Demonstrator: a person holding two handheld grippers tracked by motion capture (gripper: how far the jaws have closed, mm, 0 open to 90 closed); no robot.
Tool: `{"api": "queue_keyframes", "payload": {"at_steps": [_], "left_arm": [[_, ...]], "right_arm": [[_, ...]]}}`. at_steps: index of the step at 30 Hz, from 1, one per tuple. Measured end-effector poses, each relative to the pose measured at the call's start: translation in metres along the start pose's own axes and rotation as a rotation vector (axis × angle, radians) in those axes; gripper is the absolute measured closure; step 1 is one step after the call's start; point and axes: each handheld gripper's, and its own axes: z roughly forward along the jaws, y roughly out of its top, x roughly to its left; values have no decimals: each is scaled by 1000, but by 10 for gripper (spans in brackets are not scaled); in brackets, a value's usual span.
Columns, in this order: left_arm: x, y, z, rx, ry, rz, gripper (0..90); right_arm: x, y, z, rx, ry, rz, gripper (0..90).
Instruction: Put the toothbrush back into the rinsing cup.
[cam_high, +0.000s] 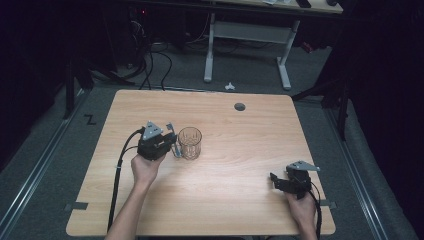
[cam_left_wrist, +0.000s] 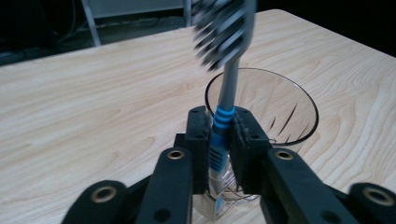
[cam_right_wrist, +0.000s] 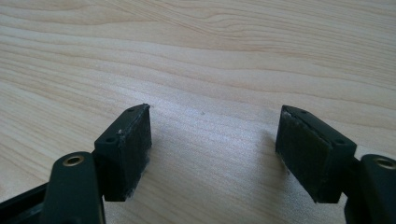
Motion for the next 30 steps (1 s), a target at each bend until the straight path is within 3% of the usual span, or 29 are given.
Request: {"api": "queue_keyframes", "payload": {"at_steps": [4,7,13,21,30], "left_arm": [[-2,-3,5,51,-8,-9,611],[-4,-1,3,47,-19,-17,546],[-4,-1,-2,62,-15,-17,487],[-1,-3,-18,-9,11,-65,429],[9,-9,-33,-26,28,-105,408]], "right_arm": [[0,0,0,0,0,0,270],[0,0,0,0,0,0,270],[0,0,0,0,0,0,269],[0,0,0,0,1,0,269],[0,0,0,1,-1,2,269]]}}
